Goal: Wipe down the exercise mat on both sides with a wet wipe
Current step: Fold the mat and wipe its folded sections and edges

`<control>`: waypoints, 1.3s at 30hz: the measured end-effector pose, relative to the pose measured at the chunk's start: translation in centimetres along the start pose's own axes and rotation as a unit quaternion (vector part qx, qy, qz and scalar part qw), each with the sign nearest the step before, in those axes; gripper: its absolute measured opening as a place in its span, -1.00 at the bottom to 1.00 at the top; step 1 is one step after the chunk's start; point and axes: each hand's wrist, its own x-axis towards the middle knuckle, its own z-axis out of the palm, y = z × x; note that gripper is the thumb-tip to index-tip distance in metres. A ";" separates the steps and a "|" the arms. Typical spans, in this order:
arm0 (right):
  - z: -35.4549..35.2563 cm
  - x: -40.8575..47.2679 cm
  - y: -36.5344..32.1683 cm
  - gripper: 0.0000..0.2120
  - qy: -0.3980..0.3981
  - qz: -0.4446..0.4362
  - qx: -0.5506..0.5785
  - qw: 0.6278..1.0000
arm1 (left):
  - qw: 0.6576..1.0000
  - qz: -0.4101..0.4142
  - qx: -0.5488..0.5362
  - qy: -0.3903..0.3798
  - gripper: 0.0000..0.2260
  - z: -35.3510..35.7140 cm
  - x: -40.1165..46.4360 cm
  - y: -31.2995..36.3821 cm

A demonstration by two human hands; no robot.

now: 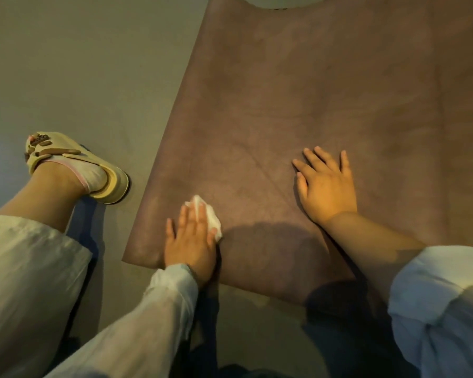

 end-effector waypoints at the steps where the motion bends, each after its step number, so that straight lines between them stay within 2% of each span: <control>1: 0.0 0.0 0.0 -0.63 0.001 0.000 0.001 1.000 | 0.999 -0.036 -0.018 -0.006 -0.47 -0.5 0.8 0.0; 3: 0.1 0.0 0.0 -0.62 0.003 0.000 0.006 1.000 | 0.996 -0.057 -0.060 -0.019 -0.48 -1.0 1.5 1.7; 5: 0.1 0.0 0.1 -0.62 0.015 0.001 0.024 1.000 | 0.996 -0.025 -0.081 -0.012 -0.48 -0.9 1.0 4.6; 8: 0.0 -0.3 0.3 -0.66 0.040 -0.002 0.066 0.997 | 0.988 0.113 -0.101 -0.002 -0.50 -0.2 -1.0 9.0; 12: -0.8 -1.0 0.5 -0.73 0.050 0.013 0.128 0.990 | 0.946 0.290 -0.139 -0.045 -0.49 1.1 -5.0 13.8; 14: -1.3 -1.7 1.0 -0.73 0.027 0.004 0.123 0.992 | 0.912 0.404 -0.055 -0.031 -0.50 1.5 -6.5 14.7; 15: -1.5 -2.3 1.4 -0.73 0.013 -0.006 0.110 0.994 | 0.900 0.435 0.002 -0.020 -0.50 1.7 -6.9 14.7; 17: -2.0 -3.5 2.3 -0.71 -0.002 -0.027 0.077 0.997 | 0.898 0.437 0.054 -0.008 -0.47 2.1 -6.7 14.4; 19: -2.5 -4.3 3.2 -0.69 0.000 -0.035 0.044 0.998 | 0.917 0.396 0.042 0.021 -0.47 1.8 -5.8 13.8; 23: -3.4 -4.3 4.1 -0.64 -0.008 0.004 -0.029 1.000 | 0.967 0.249 -0.047 0.034 -0.43 0.5 -2.5 11.3; 25: -3.5 -4.3 4.1 -0.60 -0.014 0.027 -0.077 0.997 | 0.985 0.161 -0.020 0.056 -0.42 0.1 0.4 8.5; 28: -3.5 -4.5 4.2 -0.57 -0.010 0.074 -0.123 0.990 | 0.996 0.050 -0.010 0.073 -0.47 -1.1 5.0 4.5; 31: -3.6 -5.2 5.1 -0.55 -0.007 0.140 -0.139 0.980 | 0.996 -0.010 -0.031 0.084 -0.46 -2.0 7.1 3.4; 33: -3.5 -6.0 5.7 -0.54 0.004 0.160 -0.127 0.979 | 0.995 -0.017 -0.058 0.079 -0.47 -2.0 7.4 4.4; 35: -3.0 -7.0 6.0 -0.57 0.022 0.148 -0.110 0.983 | 0.994 0.016 -0.081 0.071 -0.48 -1.9 7.3 6.4; 37: -2.3 -7.9 6.1 -0.55 0.039 0.127 -0.091 0.987 | 0.987 0.099 -0.096 0.085 -0.51 -1.8 6.2 9.3; 39: -1.9 -8.1 6.1 -0.54 0.064 0.124 -0.064 0.988 | 0.963 0.195 -0.137 0.125 -0.56 -1.6 4.0 13.0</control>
